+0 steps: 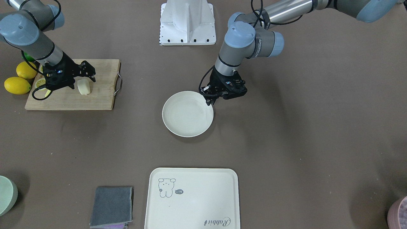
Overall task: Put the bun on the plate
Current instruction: 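Grasp the cream bun with the right gripper while the left releases the plate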
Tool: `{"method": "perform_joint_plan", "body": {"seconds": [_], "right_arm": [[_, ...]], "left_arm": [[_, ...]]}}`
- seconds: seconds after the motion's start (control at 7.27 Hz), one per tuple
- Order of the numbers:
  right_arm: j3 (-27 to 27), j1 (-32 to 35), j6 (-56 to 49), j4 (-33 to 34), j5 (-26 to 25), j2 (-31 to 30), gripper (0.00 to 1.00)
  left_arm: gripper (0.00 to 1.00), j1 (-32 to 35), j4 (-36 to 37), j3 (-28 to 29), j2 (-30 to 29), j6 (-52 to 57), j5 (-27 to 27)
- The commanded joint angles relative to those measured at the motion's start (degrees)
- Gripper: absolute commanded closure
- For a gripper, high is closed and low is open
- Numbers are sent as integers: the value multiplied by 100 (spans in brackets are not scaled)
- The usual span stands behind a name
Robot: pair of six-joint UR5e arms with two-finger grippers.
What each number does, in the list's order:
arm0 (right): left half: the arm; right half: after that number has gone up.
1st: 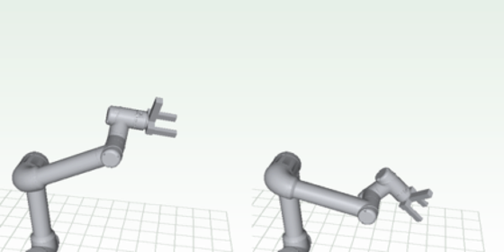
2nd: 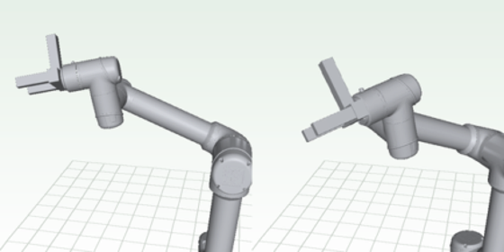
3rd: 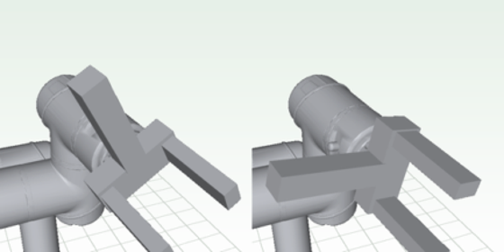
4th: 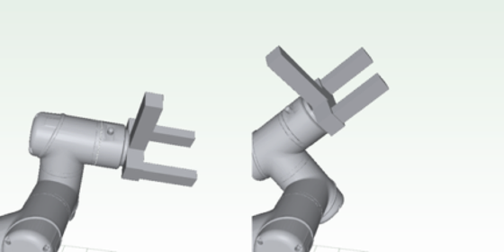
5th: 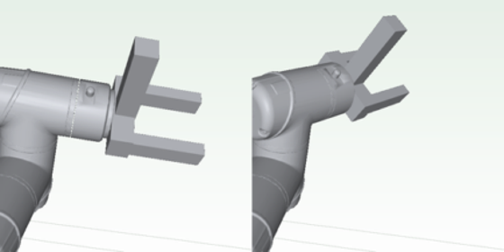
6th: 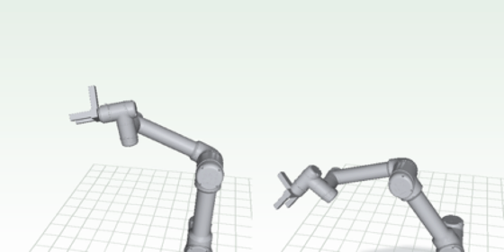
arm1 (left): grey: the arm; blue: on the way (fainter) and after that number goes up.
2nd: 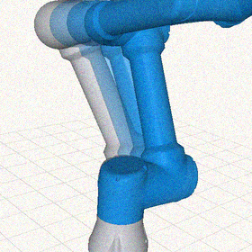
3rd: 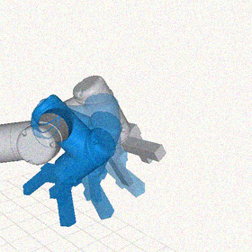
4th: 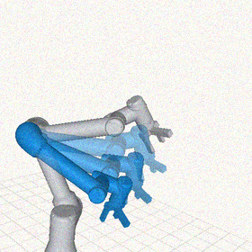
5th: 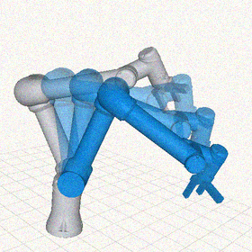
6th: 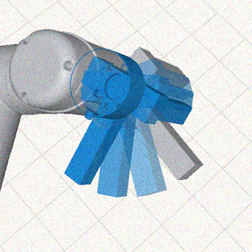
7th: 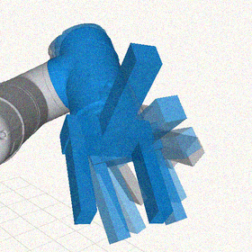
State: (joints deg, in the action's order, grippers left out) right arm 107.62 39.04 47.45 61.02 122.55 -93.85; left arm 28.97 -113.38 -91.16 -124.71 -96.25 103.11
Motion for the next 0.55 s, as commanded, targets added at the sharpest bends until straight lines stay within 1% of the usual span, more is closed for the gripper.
{"method": "perform_joint_plan", "body": {"seconds": [0.0, 0.14, 0.28, 0.41], "right_arm": [[-21, -19, 10, 16, -12, 7, 41], [-30, 51, 2, 24, -12, 7, 52], [-56, 51, 10, 24, -12, 16, 61], [-74, 60, 10, 24, -20, 25, 67]], "left_arm": [[26, 3, 0, 1, -1, 1, -1], [25, -5, 0, 1, 8, 10, -1], [24, 3, 0, -7, 17, 18, -10], [24, 3, 9, -25, 25, 19, -10]]}}
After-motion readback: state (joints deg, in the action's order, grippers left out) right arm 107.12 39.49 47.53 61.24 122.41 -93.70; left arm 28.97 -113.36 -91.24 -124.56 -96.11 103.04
